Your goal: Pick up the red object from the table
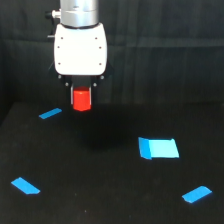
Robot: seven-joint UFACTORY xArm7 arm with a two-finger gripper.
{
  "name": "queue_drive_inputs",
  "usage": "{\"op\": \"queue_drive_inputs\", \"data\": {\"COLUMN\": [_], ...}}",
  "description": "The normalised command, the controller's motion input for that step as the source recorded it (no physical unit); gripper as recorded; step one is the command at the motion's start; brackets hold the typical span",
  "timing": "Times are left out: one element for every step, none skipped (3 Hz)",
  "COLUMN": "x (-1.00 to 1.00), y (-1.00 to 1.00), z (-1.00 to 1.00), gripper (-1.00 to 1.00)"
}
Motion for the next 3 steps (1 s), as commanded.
{"op": "queue_drive_inputs", "data": {"x": [0.02,0.06,0.0], "y": [-0.07,0.03,0.01], "z": [0.16,0.06,0.09], "gripper": [-0.95,-1.0,-0.95]}}
